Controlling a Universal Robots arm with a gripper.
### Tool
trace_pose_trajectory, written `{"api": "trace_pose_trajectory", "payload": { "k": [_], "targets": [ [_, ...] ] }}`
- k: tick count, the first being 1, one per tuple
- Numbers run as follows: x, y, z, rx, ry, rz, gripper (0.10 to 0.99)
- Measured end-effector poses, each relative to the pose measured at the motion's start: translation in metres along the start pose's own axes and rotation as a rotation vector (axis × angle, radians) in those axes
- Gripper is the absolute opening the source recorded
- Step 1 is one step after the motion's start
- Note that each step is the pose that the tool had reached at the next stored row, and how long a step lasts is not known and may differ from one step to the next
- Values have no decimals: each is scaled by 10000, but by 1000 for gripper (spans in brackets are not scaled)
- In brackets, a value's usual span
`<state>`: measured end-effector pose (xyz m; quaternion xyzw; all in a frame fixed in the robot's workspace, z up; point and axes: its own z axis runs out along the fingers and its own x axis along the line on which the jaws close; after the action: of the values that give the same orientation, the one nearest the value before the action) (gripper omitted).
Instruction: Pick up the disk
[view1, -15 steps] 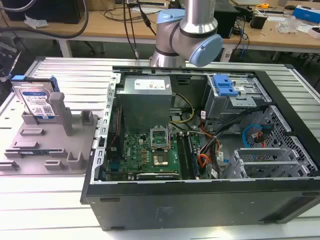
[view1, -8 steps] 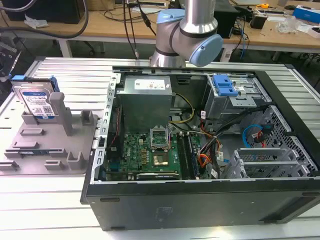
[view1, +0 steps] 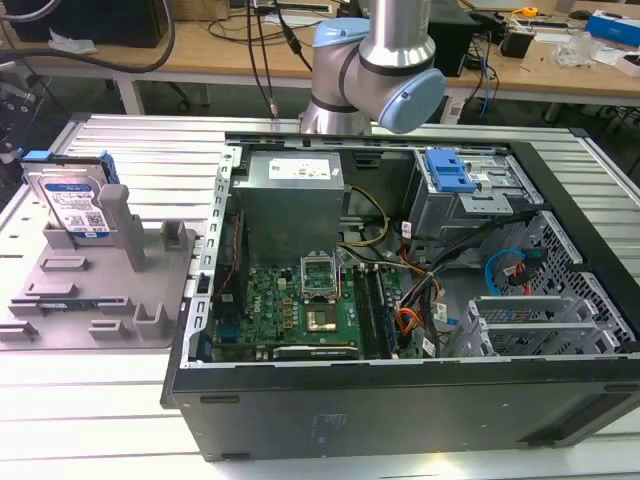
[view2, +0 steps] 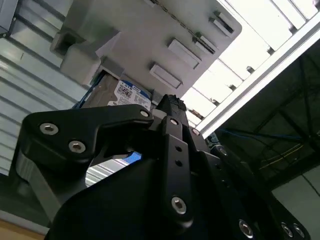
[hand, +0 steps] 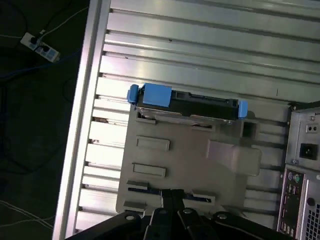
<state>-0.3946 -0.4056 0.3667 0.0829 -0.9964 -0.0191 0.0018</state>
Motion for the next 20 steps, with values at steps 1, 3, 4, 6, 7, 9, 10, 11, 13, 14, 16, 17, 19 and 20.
{"api": "trace_pose_trajectory", "payload": {
  "k": [1,3,4,6,7,9,10,11,13,14,16,17,19,20],
  "targets": [
    [0,0,0,1,19,-473,106],
    [0,0,-1,1,38,-964,106],
    [0,0,0,1,46,-1192,106],
    [0,0,-1,2,63,-1623,106],
    [0,0,0,2,72,-1879,106],
    [0,0,0,2,91,-2374,106],
    [0,0,0,2,98,-2548,106],
    [0,0,0,2,105,-2744,106],
    [0,0,-1,2,140,-3632,235],
    [0,0,0,2,151,-3921,357],
    [0,0,0,2,164,-4284,416],
    [-1,0,0,2,173,-4524,416],
    [-3,-1,0,2,191,-4996,482],
    [-4,-1,-1,2,203,-5284,482]
  ]
}}
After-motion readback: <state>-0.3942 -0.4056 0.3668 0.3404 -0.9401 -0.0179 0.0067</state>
